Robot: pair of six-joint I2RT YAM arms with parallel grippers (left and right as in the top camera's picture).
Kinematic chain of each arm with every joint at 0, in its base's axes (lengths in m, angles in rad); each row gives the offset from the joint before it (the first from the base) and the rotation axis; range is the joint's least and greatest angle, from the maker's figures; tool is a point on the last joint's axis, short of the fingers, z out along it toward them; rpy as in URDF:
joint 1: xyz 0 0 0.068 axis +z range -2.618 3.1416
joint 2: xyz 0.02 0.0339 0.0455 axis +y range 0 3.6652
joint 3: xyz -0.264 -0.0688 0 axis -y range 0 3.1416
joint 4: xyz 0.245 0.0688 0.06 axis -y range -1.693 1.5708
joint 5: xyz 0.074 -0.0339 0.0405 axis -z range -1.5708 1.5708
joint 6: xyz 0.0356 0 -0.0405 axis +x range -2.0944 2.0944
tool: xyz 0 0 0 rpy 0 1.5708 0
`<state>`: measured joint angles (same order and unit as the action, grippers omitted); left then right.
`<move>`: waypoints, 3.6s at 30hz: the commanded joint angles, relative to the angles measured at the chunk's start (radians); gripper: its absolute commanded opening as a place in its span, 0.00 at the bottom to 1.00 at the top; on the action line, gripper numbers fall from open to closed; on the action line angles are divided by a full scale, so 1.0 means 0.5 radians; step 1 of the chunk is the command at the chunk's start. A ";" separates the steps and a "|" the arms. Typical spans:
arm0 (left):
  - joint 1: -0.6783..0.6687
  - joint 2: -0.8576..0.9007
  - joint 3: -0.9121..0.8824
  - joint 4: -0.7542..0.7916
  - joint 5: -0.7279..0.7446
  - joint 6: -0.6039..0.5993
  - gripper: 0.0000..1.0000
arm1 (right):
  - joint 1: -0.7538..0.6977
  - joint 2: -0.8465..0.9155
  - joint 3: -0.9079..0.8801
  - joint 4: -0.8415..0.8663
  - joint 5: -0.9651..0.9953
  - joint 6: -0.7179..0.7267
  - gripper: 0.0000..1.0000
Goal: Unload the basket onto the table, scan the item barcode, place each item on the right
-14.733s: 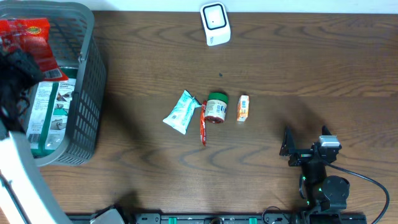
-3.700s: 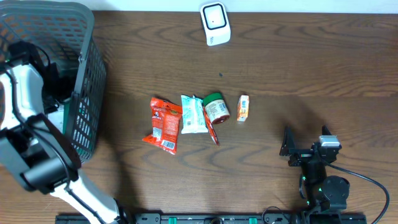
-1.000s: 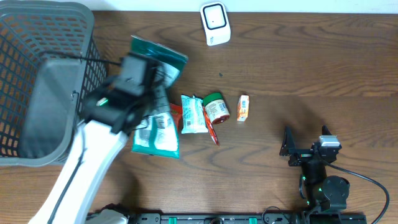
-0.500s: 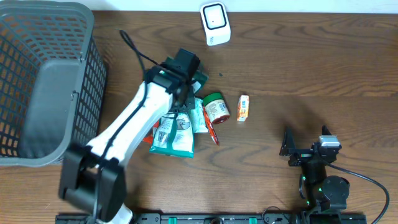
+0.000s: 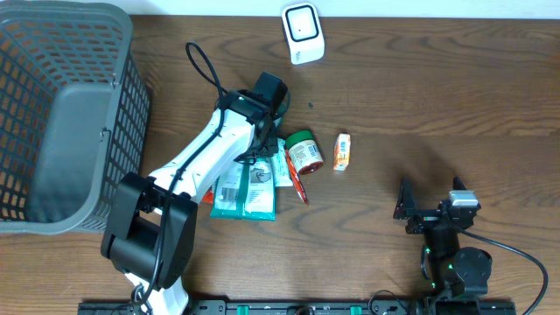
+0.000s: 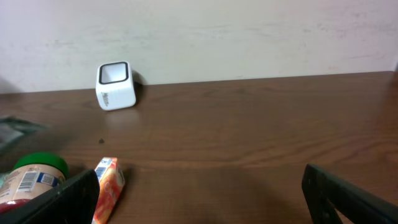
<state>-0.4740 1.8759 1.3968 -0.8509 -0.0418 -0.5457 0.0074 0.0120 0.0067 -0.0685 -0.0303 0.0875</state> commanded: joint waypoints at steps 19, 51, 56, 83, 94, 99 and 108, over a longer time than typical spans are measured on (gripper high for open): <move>0.475 -0.948 0.133 -0.227 -0.047 0.209 0.75 | -0.024 -0.007 -0.003 -0.008 -0.002 0.018 0.99; 0.843 -1.257 0.132 -0.332 -0.045 0.388 0.91 | -0.024 -0.007 -0.003 -0.008 -0.002 0.018 0.99; 0.843 -1.257 0.132 -0.332 -0.046 0.388 0.91 | -0.025 -0.007 -0.003 -0.008 -0.002 0.018 0.99; 0.843 -1.257 0.132 -0.332 -0.046 0.388 0.91 | -0.025 0.035 0.262 -0.085 -0.489 0.546 0.99; 0.843 -1.257 0.132 -0.332 -0.046 0.388 0.91 | -0.024 0.971 1.810 -1.127 -0.526 0.565 0.99; 0.843 -1.257 0.132 -0.332 -0.046 0.388 0.91 | -0.024 1.637 2.605 -2.016 -0.550 0.565 0.99; 0.843 -1.257 0.132 -0.332 -0.046 0.388 0.91 | 0.039 2.137 2.792 -2.220 -0.975 0.446 0.88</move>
<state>-0.0559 1.2438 1.4551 -1.0145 -0.0559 -0.3649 0.0093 1.0374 1.4040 -1.1851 -0.3687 0.3603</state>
